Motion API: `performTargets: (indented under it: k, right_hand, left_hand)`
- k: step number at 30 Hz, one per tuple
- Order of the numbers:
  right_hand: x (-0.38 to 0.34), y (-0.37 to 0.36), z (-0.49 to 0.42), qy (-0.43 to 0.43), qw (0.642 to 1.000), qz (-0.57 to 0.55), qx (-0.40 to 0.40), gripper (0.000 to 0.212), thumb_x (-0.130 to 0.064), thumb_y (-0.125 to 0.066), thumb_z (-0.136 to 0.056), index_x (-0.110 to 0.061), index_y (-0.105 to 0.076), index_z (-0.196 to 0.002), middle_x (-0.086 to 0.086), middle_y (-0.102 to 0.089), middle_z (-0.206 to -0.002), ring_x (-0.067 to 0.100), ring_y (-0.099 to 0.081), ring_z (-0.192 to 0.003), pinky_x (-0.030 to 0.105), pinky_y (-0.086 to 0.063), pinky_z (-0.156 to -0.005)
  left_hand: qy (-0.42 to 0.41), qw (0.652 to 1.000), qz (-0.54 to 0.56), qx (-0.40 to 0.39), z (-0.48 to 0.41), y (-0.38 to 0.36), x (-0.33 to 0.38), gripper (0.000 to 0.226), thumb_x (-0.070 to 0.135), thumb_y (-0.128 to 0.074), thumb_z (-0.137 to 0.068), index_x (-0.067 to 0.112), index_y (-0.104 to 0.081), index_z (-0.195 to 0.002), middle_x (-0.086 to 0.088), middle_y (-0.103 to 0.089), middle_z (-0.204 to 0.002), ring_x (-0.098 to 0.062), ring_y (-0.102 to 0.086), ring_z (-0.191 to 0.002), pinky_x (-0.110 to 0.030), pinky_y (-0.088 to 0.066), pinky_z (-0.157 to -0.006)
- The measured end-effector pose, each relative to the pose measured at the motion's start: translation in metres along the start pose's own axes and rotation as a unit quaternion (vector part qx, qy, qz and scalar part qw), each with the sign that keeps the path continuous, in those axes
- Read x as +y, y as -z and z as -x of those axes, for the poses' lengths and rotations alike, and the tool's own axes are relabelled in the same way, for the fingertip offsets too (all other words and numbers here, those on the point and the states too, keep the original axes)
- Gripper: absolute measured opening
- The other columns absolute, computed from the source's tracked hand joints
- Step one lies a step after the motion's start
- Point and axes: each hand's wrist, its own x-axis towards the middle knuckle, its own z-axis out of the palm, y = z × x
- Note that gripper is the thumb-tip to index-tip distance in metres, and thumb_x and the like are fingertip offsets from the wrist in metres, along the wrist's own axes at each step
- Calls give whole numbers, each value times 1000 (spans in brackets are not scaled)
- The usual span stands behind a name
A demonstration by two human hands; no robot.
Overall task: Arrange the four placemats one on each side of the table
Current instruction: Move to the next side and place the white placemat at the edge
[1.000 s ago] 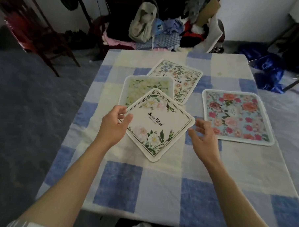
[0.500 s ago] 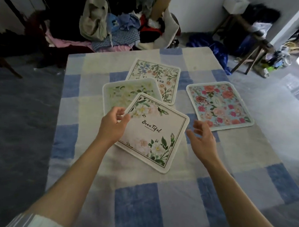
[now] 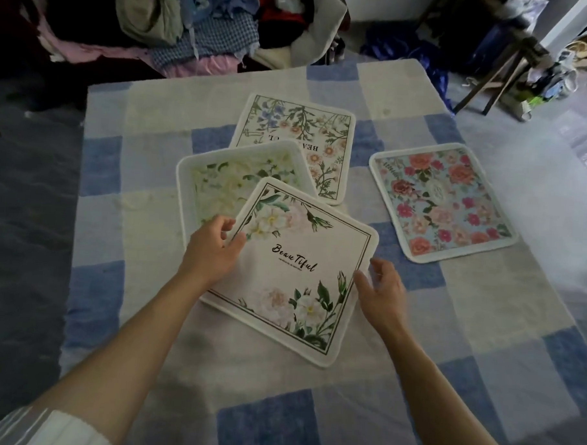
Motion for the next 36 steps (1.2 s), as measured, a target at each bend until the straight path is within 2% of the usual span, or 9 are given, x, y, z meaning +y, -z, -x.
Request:
performTargets:
  k: [4,9,12,16,18,21,25,32,36]
  right_hand:
    - [10,-14,-4,-31,999,31,-10,53,-35,-62,-90,-11,-47,-135,13,-51,-136,27,-47,-125,40,-39,-102]
    - [6,-26,-5,-20,998,63,-6,49,-33,-62,-89,-11,-51,-131,11,-56,-130,29,-48,-123,42,-41,-102]
    - [1,-29,-6,-31,997,66,20,42,-27,-64,-88,-9,-56,-124,10,-60,-122,28,-53,-116,40,-43,-97]
    - [0,-29,-9,-93,992,66,54,24,-22,-63,-86,-3,-62,-102,13,-66,-102,32,-60,-99,40,-49,-84]
    - [2,-26,-11,-117,989,72,50,14,-18,-61,-85,-4,-66,-84,12,-68,-83,31,-64,-84,40,-52,-75]
    - [5,-23,-10,-132,988,60,47,25,-12,-63,-83,0,-66,-62,11,-65,-58,27,-64,-62,41,-56,-64]
    - [5,-26,-9,-157,987,30,15,31,-12,-62,-84,0,-66,-56,12,-68,-58,26,-67,-60,42,-59,-65]
    - [-1,-23,-8,-136,990,3,42,32,-14,-62,-87,-12,-60,-55,2,-62,-59,19,-60,-61,36,-51,-67]
    - [-3,-25,-6,-134,989,-25,60,32,-17,-65,-87,-11,-63,-55,6,-66,-59,19,-62,-59,35,-53,-65]
  left_hand:
    - [15,1000,-27,-7,-16,-11,-7,42,36,-61,-88,14,-56,-124,-5,-63,-117,-25,-61,-104,-40,-50,-91]
    - [48,995,-84,21,-24,-23,-15,37,29,-63,-84,10,-59,-115,-9,-63,-108,-30,-61,-97,-33,-44,-77]
    - [36,993,-107,26,-23,-25,-18,34,25,-65,-83,8,-61,-112,-11,-63,-105,-31,-61,-93,-31,-41,-74]
    - [8,994,-88,57,-26,-19,-19,19,12,-63,-82,10,-70,-100,-10,-68,-93,-27,-63,-82,-32,-48,-74]
    - [-3,995,-65,69,-26,-16,-17,16,9,-62,-82,14,-73,-93,-3,-71,-84,-22,-64,-76,-32,-52,-74]
    - [-13,995,-48,83,-25,-13,-13,14,11,-63,-81,17,-74,-86,2,-70,-76,-19,-64,-71,-37,-56,-73]
    - [-16,995,-48,92,-20,-10,-16,14,11,-64,-80,16,-75,-86,2,-71,-77,-17,-65,-71,-36,-56,-73]
    - [-23,994,-48,96,-11,-1,-16,15,11,-65,-81,16,-76,-88,2,-72,-79,-15,-65,-71,-29,-53,-73]
    - [-29,993,-38,104,-5,2,-11,15,9,-65,-80,16,-76,-87,4,-71,-76,-12,-64,-69,-22,-48,-70]
